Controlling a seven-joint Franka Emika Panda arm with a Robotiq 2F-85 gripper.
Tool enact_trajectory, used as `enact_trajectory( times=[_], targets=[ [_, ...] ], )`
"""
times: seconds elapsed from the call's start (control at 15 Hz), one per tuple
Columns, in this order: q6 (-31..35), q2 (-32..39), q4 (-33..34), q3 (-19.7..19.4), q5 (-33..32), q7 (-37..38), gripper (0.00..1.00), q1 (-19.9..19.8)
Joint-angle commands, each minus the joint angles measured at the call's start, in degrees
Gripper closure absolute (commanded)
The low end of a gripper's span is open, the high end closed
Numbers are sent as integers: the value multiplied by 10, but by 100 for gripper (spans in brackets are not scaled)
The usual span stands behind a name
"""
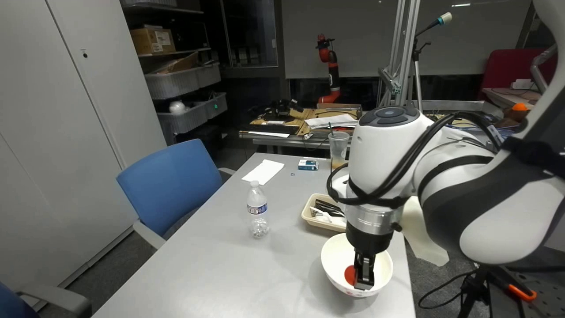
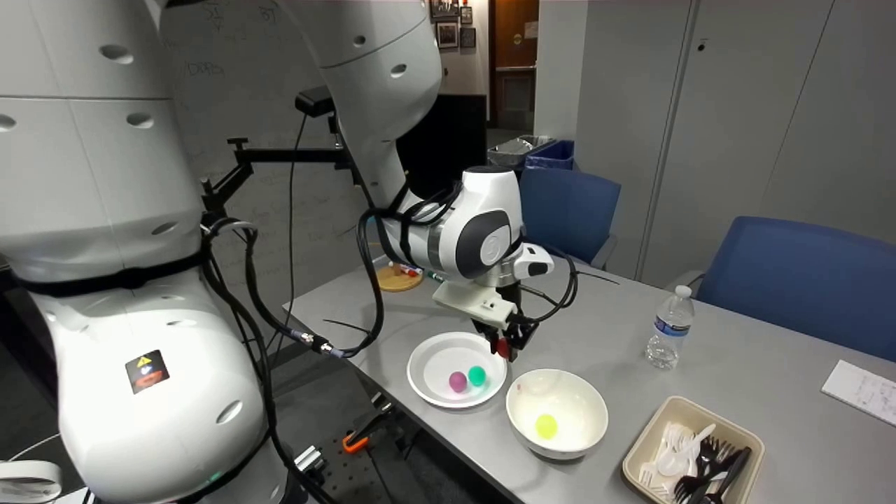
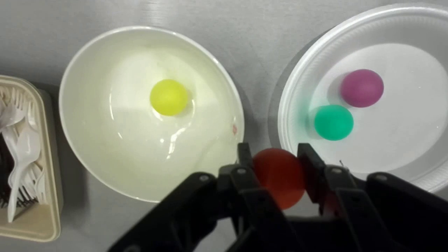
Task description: Pick up the orange ball and put it in the empty white bowl
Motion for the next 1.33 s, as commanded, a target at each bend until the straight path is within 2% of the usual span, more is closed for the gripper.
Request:
enact_trajectory(
  times=[0.0,0.2,0.27,0.33,0.6,0.87,1.07,1.27],
  targets=[
    [-2,-3,-1,15,-5,4,63,-18],
    [-2,-5,-2,16,-4,5,63,-19],
    [-2,-5,-2,16,-4,5,88,-19],
    [-2,0,1,20,10,-5,88,-23],
    [15,19,19,-14,-22,11,88,-47],
    [39,47,26,-43,-26,21,88,-73],
    [73,83,22,-56,-17,23,88,-78],
    [113,128,17,-71,-9,32,88,-65]
  ],
)
